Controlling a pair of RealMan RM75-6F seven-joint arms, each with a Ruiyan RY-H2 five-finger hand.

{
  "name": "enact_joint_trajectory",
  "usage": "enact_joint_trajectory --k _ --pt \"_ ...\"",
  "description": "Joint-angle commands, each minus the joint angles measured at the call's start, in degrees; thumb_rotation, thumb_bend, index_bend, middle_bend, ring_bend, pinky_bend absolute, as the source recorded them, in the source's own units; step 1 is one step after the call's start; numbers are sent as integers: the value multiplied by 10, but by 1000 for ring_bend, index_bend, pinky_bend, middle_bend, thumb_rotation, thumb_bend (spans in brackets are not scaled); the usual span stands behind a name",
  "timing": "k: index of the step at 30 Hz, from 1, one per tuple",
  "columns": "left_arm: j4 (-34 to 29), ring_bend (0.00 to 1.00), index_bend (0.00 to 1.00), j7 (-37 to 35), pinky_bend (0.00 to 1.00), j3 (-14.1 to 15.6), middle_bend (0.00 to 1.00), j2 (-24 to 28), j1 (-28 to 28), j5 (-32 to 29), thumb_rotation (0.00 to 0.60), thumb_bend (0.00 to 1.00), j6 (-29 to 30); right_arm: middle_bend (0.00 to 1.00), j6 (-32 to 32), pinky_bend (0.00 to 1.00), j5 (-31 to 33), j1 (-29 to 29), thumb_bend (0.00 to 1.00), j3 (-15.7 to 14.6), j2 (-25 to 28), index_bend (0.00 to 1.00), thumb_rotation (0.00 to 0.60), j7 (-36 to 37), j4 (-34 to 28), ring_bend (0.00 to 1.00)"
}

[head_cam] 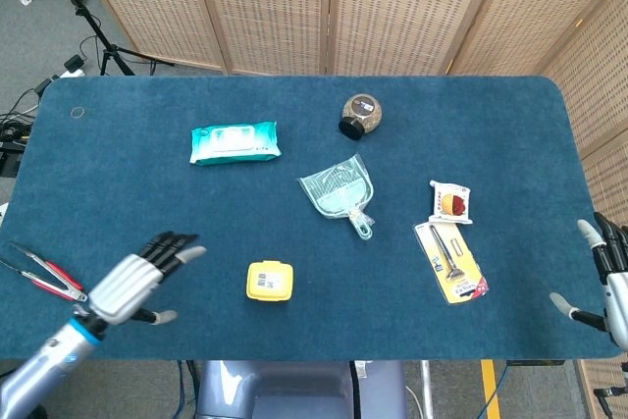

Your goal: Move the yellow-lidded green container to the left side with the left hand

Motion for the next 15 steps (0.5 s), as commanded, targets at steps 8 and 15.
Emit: enact_joint_trajectory --k 8,15 --pt "-13 0 0 144 0 -57 0 -170 -61 -139 600 39 -106 0 -5 0 5 3 0 3 3 0 600 12 3 0" --pt "11 0 0 177 0 -78 0 -225 -86 -214 600 34 -140 0 -4 0 6 2 0 3 4 0 600 18 4 0"
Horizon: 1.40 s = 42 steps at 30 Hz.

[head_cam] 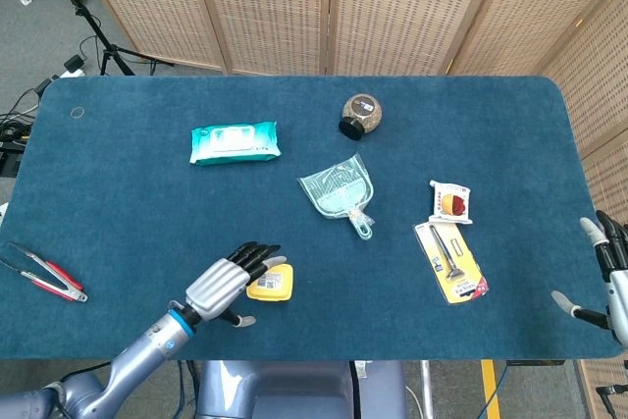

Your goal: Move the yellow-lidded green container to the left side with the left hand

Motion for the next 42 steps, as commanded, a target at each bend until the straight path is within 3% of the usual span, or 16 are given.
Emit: enact_joint_trajectory --k 1,3,5,7,9,13,23,27,31,35,42 --pt "15 0 0 23 0 -15 0 -30 -21 -41 600 38 -26 0 0 0 0 0 0 0 0 0 600 2 1 0" --pt "22 5 4 29 31 -21 18 -42 -28 -58 600 57 -32 0 0 0 -1 0 0 0 0 0 600 3 2 0" --pt "30 73 74 36 128 -26 131 -52 -32 -74 600 98 -30 0 -2 0 -1 1 0 0 -1 0 600 2 3 0" --pt "42 221 242 49 267 -33 317 -66 -32 -91 600 150 -16 0 -3 0 1 2 0 0 -2 0 600 2 4 0" --pt "52 327 371 60 349 -36 423 -77 -30 -98 600 188 -1 0 -4 0 2 2 0 0 -2 0 600 2 5 0" --pt "65 435 532 68 435 -37 538 -91 -27 -104 600 242 22 0 -8 0 5 4 0 1 -4 0 600 2 6 0" --pt "52 447 557 39 443 -34 554 -63 -32 -89 600 252 27 0 -11 0 9 4 0 2 -5 0 600 0 7 0" --pt "27 447 557 12 443 -21 554 19 -28 -42 600 236 31 0 -13 0 10 5 0 2 -6 0 600 -1 7 0" --pt "30 447 557 -69 443 5 554 117 -19 25 600 240 38 0 -15 0 12 6 0 2 -7 0 600 -5 7 0" --pt "92 447 557 -179 443 39 554 179 2 97 600 242 94 0 -20 0 18 8 0 3 -9 0 600 -12 6 0" --pt "221 446 557 -309 443 76 553 181 24 129 600 236 139 0 -21 0 17 8 0 1 -16 0 600 -31 2 0"
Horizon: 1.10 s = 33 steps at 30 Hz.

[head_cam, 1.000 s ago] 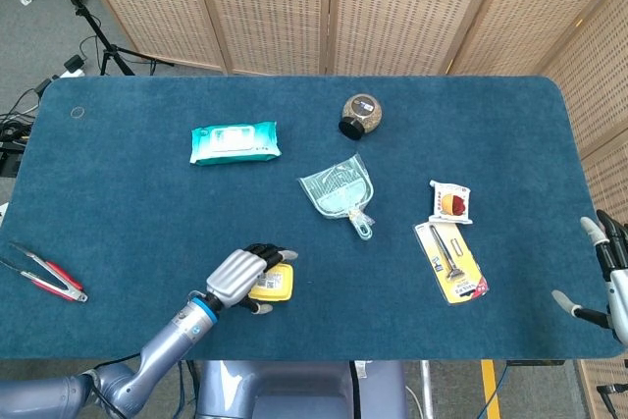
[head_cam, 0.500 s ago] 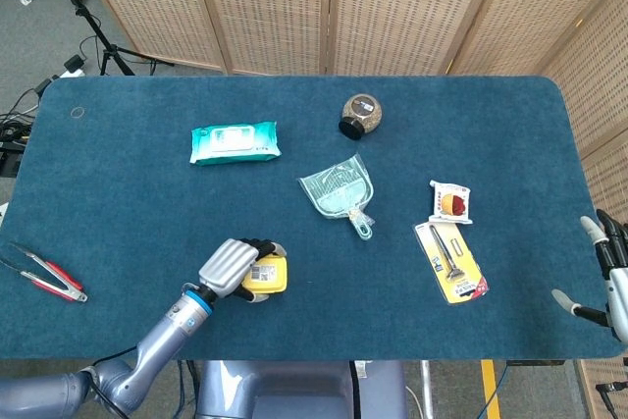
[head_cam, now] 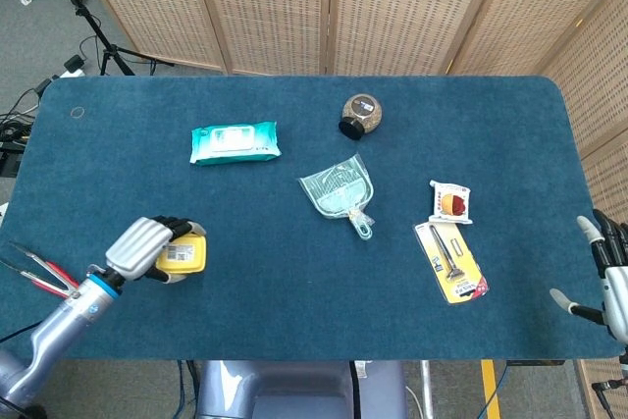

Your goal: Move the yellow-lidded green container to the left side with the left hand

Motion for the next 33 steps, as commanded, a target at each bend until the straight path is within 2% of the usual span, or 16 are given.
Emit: enact_joint_trajectory --k 1,6,9,11,12,14,16,17,18,21,29,33 --pt "102 446 557 -102 443 39 553 3 19 38 600 234 35 0 -2 0 0 1 0 -2 -4 0 600 -9 -2 0" --pt "180 446 556 -176 443 59 553 -27 16 53 600 234 37 0 -6 0 2 3 0 -1 -9 0 600 -21 -1 0" --pt "213 445 556 -188 443 65 550 -41 15 56 600 229 40 0 -8 0 5 3 0 0 -10 0 600 -23 0 0" --pt "235 439 550 -193 443 67 500 -52 16 54 600 210 40 0 -9 0 7 4 0 0 -11 0 600 -23 1 0" --pt "242 411 524 -195 443 68 427 -56 16 54 600 189 40 0 -9 0 7 4 0 0 -11 0 600 -24 1 0" --pt "252 265 398 -194 392 70 227 -60 16 54 600 138 41 0 -9 0 7 4 0 0 -11 0 600 -24 1 0" --pt "266 49 143 -190 203 75 31 -66 18 53 600 69 39 0 -8 0 7 3 0 0 -11 0 600 -24 0 0" --pt "267 13 77 -190 142 78 5 -65 18 52 600 52 35 0 -7 0 7 3 0 0 -11 0 600 -24 0 0" --pt "267 0 17 -191 83 80 0 -64 18 51 600 36 30 0 -7 0 7 3 0 0 -10 0 600 -23 0 0" --pt "262 0 0 -198 40 79 0 -55 25 42 600 27 42 0 -6 0 6 2 0 0 -10 0 600 -23 -1 0" --pt "260 0 0 -236 38 76 0 -32 64 20 600 27 101 0 -3 0 2 1 0 -1 -8 0 600 -18 -3 0" --pt "259 20 33 -218 49 74 20 -34 86 16 600 27 137 0 -3 0 1 1 0 -2 -7 0 600 -15 -3 0"
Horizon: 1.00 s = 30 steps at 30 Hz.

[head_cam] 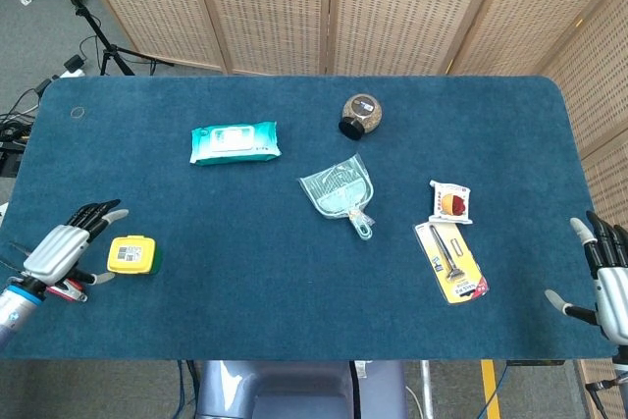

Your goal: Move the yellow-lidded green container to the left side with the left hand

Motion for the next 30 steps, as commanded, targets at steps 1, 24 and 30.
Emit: enact_joint_trajectory --k 1,24,30 --pt "-3 27 40 24 53 -5 27 -3 20 -7 600 27 31 0 0 0 0 0 0 0 1 0 600 1 0 0" --pt "-66 305 336 146 349 -19 293 -40 7 -45 600 82 -39 0 0 0 2 0 0 1 4 0 600 12 1 0" --pt "-86 406 508 182 424 -34 395 -47 7 -68 600 140 -46 0 2 0 -1 -1 0 1 2 0 600 14 3 0"
